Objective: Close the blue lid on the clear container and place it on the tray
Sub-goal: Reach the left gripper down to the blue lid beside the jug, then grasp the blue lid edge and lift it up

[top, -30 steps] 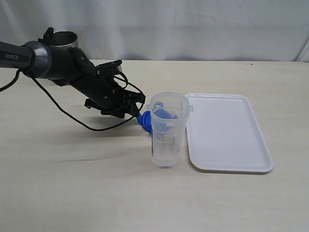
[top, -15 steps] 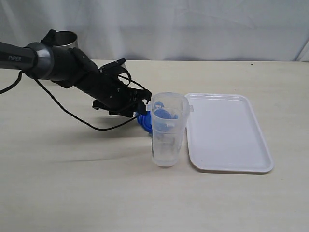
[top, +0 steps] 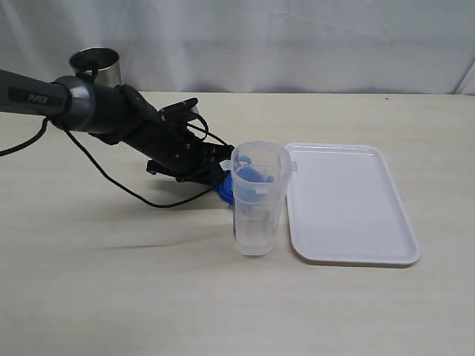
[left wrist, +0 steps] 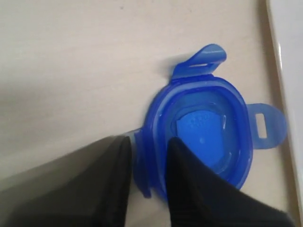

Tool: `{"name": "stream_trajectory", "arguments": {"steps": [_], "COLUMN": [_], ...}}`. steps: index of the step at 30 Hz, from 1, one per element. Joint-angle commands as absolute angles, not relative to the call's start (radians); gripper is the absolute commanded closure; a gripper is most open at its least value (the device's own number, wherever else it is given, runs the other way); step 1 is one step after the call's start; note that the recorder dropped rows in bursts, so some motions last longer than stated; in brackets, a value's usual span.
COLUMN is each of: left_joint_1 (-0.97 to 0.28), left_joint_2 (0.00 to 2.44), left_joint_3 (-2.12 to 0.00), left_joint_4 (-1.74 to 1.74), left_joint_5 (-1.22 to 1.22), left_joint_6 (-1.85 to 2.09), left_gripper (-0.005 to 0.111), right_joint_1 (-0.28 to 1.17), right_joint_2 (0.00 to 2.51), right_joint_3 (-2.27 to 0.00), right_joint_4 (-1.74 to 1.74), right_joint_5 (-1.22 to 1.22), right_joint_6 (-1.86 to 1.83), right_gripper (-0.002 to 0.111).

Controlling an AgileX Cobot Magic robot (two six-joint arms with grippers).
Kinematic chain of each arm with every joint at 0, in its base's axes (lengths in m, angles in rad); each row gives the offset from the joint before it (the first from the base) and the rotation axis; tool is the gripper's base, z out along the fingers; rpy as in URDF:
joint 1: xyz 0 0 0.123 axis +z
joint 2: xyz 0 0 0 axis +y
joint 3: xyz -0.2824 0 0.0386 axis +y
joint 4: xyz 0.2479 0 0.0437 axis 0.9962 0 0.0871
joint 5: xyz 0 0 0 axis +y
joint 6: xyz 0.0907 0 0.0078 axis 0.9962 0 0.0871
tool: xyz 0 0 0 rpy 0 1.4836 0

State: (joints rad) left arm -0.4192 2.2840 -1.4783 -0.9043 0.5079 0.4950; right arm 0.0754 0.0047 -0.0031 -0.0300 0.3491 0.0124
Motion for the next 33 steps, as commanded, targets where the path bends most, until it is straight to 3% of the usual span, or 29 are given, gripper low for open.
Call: {"name": "stream_trajectory", "arguments": {"steps": [1, 4, 21, 33], "left_joint_1": [-0.420, -0.420, -0.414, -0.414], "left_joint_2": [2.286, 2.286, 2.210, 2.071], "left_joint_3": [-1.480, -1.480, -1.480, -1.480], "left_joint_4": [-0.912, -0.912, -0.885, -0.630], "left_joint_5": [0.503, 0.506, 0.528, 0.514], "left_joint_6": [0.489, 0.451, 0.444, 0.321], "left_gripper": [0.097, 0.107, 0.107, 0.107], "right_joint_1": [0.071, 0.071, 0.071, 0.071], "right_joint_2": [0.000, 0.000, 0.000, 0.000], "right_joint_3": [0.000, 0.000, 0.000, 0.000], "right_joint_4": [-0.030, -0.030, -0.030, -0.030], "right_joint_5": [0.346, 0.346, 0.346, 0.346], "right_joint_6": [0.014, 0.014, 0.014, 0.014], "right_gripper": [0.104, 0.104, 0.104, 0.104]}}
